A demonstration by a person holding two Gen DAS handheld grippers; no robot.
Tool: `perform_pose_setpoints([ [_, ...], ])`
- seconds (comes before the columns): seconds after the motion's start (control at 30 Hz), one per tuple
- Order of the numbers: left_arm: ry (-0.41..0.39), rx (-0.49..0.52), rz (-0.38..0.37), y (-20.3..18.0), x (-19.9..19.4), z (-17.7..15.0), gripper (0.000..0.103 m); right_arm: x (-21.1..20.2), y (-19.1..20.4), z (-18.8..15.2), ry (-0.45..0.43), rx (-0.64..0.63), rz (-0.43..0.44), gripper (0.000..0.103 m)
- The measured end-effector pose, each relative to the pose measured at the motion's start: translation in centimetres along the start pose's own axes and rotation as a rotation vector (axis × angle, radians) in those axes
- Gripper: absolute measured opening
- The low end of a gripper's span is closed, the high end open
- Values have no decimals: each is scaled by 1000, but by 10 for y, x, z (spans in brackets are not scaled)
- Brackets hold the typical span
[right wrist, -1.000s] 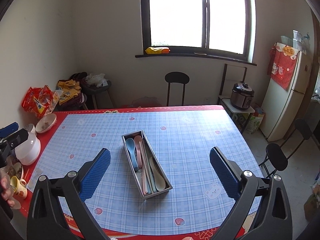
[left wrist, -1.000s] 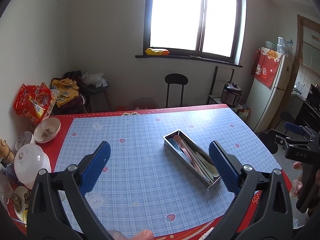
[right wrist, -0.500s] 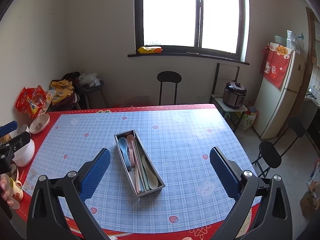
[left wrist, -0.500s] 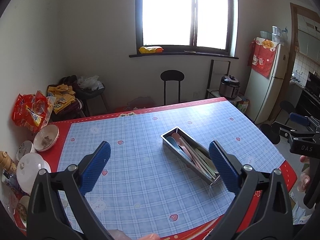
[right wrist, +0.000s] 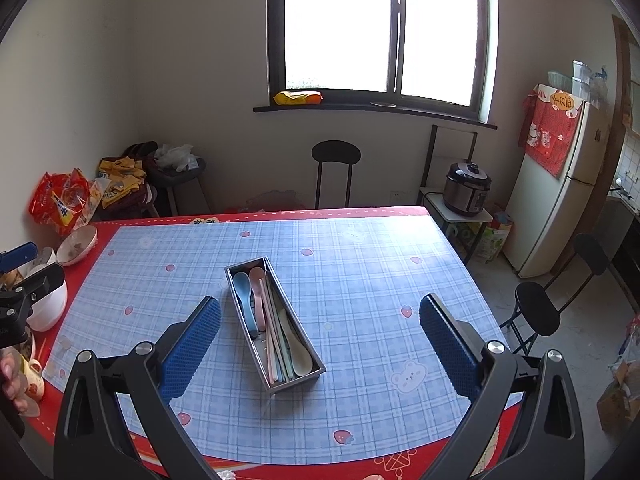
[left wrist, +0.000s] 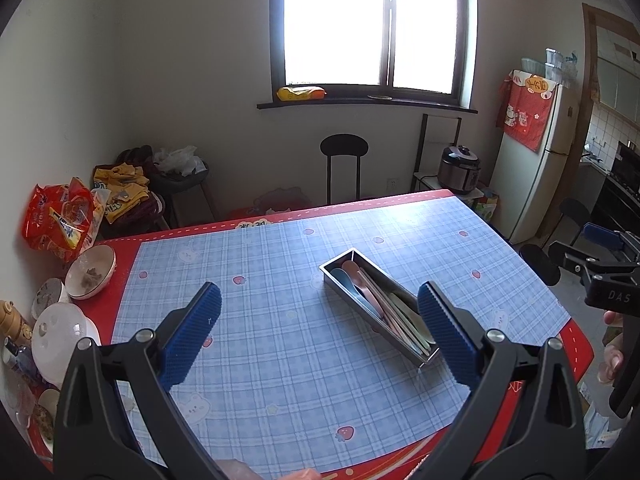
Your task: Organize utensils
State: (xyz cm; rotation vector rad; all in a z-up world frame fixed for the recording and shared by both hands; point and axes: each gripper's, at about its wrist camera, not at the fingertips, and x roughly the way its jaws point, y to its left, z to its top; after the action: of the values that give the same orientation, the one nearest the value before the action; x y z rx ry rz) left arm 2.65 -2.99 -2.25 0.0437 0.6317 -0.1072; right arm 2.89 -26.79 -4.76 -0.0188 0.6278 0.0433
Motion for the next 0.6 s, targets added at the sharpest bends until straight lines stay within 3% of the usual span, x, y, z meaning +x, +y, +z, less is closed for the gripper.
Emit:
perform_pose_setpoints([
  [0.6, 6, -22, -11, -4, 2, 0, 97, 2, -3, -1, 10, 1, -1, 97],
])
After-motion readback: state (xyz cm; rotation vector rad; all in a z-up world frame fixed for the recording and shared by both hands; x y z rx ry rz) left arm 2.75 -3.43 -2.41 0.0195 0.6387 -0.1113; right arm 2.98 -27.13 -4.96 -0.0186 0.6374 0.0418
